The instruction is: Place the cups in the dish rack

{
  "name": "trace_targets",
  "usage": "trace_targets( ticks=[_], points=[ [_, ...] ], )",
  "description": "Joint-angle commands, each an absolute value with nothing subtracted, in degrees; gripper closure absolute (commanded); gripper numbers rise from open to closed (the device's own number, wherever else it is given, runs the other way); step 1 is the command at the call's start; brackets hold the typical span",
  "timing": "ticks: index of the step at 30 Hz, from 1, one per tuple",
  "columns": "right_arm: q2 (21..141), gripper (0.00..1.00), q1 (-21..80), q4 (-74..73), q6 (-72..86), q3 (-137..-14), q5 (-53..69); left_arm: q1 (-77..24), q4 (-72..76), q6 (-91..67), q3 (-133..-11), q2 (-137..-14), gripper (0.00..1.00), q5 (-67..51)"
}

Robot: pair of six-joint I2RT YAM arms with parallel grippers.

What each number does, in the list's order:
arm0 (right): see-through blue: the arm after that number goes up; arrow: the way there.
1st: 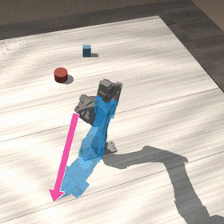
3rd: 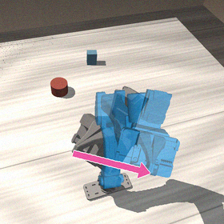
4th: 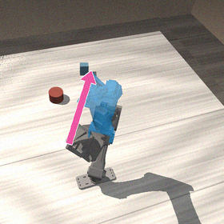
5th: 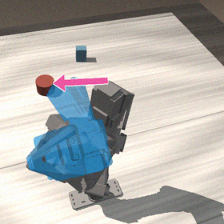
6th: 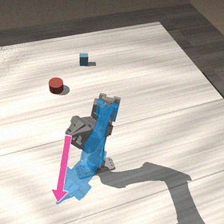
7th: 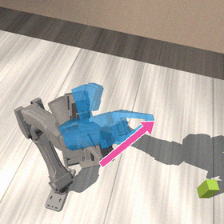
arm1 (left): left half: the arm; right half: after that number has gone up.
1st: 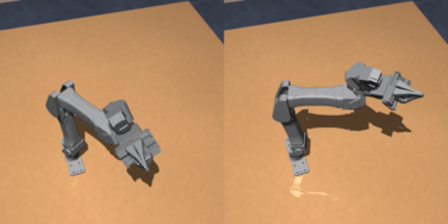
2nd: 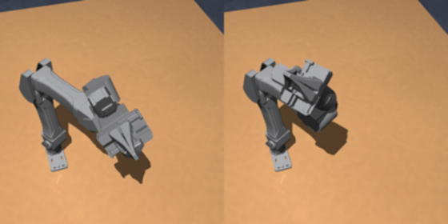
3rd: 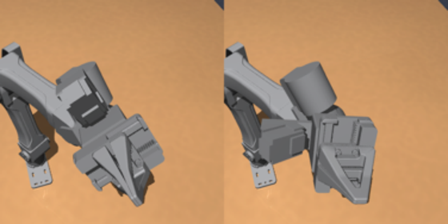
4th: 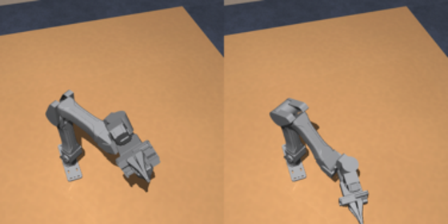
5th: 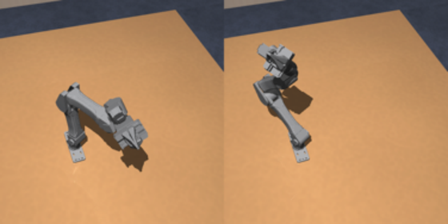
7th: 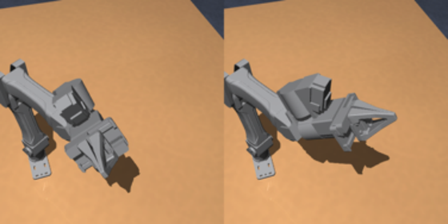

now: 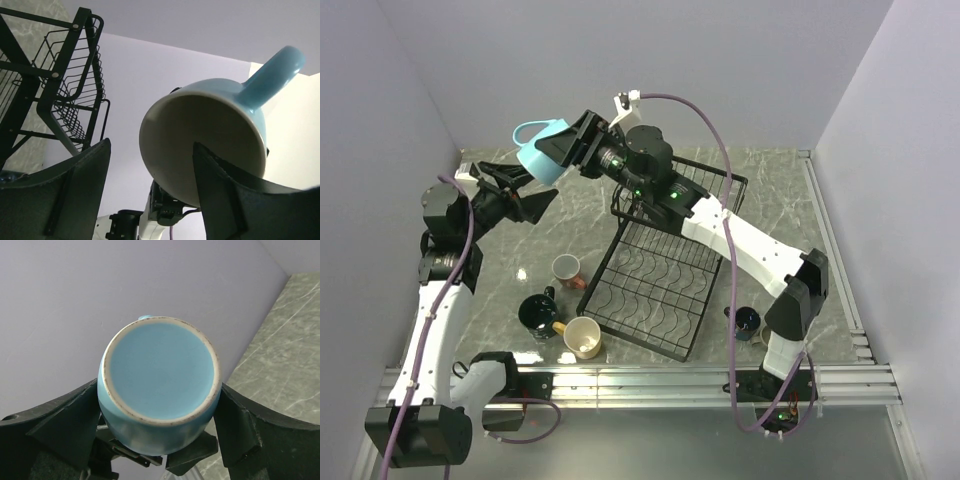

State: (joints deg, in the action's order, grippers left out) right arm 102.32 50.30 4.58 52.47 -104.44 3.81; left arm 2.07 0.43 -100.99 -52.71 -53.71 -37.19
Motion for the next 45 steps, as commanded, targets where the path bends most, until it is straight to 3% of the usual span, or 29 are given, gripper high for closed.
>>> trace_targets(
  ticks=[1,12,24,35,45],
  points=[
    [96.7,1.0,49.5,7.3,49.6,-104.4,2.4,2.7,-6.3,-94.3,-56.5,-52.3,0.28,-40.7],
    [89.5,1.0,48.7,3.7,44.9,-98.3,-1.3,7.1,-35.8,-71.0,-63.3,-49.9,0.24,-42.0],
    [78.3,1.0,53.6,-3.1,33.4,-88.1,-7.4,8.0,-53.4,-54.1,-72.5,-50.6,0.23,-33.5],
    [64.4,1.0,72.7,-6.1,27.7,-67.3,-35.7,8.0,-56.6,-51.0,-72.9,-49.4,0.23,-31.4],
    [70.3,1.0,77.7,-7.1,38.0,-57.1,-59.2,7.9,-59.4,-48.6,-72.3,-48.0,0.22,-31.2]
  ],
)
